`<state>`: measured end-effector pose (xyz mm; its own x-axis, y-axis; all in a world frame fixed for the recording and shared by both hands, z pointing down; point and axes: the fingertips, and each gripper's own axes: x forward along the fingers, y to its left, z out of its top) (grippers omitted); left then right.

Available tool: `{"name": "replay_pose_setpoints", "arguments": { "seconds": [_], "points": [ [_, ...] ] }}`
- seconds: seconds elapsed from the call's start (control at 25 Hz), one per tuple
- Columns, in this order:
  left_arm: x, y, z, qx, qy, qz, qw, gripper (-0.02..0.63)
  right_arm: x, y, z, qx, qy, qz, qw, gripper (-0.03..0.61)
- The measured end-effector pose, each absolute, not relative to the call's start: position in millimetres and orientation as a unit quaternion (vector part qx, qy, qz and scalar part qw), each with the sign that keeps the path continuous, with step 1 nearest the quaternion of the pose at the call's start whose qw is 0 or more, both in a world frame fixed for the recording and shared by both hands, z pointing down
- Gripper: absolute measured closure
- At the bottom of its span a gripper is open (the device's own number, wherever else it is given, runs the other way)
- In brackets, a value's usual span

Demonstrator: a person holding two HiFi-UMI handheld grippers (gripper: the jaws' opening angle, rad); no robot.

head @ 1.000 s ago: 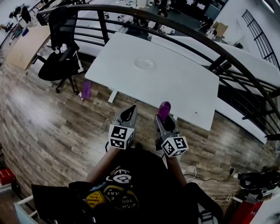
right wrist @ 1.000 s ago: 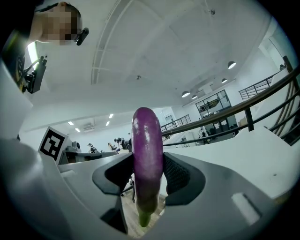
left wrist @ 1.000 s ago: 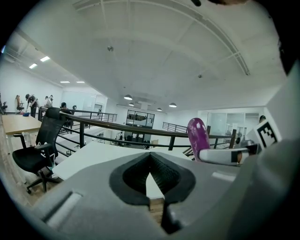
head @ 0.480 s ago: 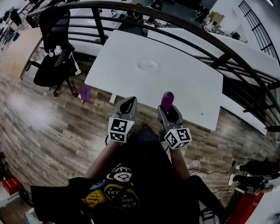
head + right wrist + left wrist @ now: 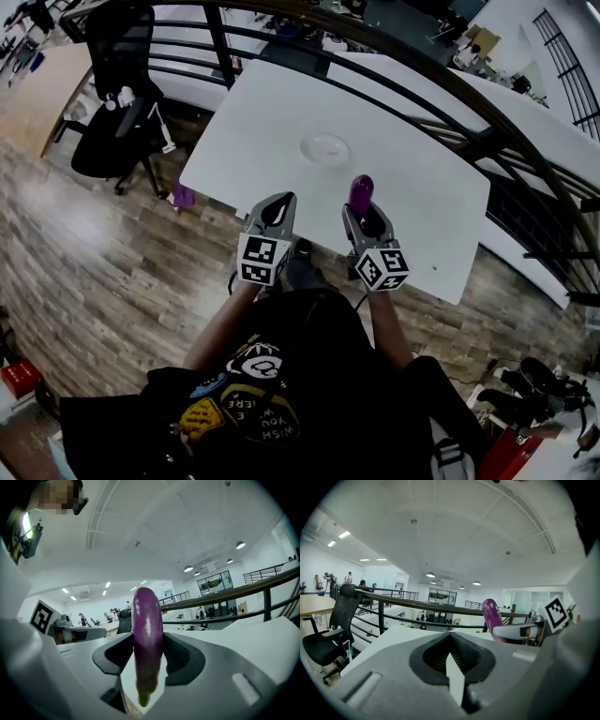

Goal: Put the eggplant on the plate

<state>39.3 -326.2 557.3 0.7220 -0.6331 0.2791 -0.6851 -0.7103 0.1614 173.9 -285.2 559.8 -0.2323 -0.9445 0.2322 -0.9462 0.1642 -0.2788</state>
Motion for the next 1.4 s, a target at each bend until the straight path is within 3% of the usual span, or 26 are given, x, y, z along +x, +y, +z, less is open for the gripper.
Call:
{"name": "replay_pose_setpoints", "arguments": {
  "seconds": [0.24, 0.6, 0.76, 1.08, 1.32, 1.4],
  "points": [
    [74.4, -388.3, 585.4, 0.912, -0.373, 0.1, 0.136, 0.609, 207.8, -395.1, 583.7, 0.55, -0.815, 0.149, 0.104, 0.374],
    [79.7, -435.6, 609.3, 0.892, -0.408, 0.128, 0.148, 0.609, 215.7, -499.9, 724.4, 0.342, -0.836, 0.077, 0.423, 0.376],
    [72.5, -450.5, 623.8, 0.886, -0.411, 0.137, 0.163, 0.609, 214.5, -511.8, 775.6, 0.255, -0.815, 0.061, 0.517, 0.376],
    [46.9, -470.8, 637.8, 0.877, -0.421, 0.149, 0.177, 0.609, 211.2, -511.6, 844.3, 0.184, -0.771, 0.066, 0.606, 0.376],
    [33.0, -476.7, 644.2, 0.871, -0.43, 0.15, 0.186, 0.609, 208.2, -509.6, 850.4, 0.187, -0.778, 0.077, 0.595, 0.374],
    [32.9, -476.0, 643.9, 0.872, -0.427, 0.15, 0.186, 0.609, 205.4, -509.3, 841.6, 0.202, -0.788, 0.082, 0.575, 0.326]
  ]
}}
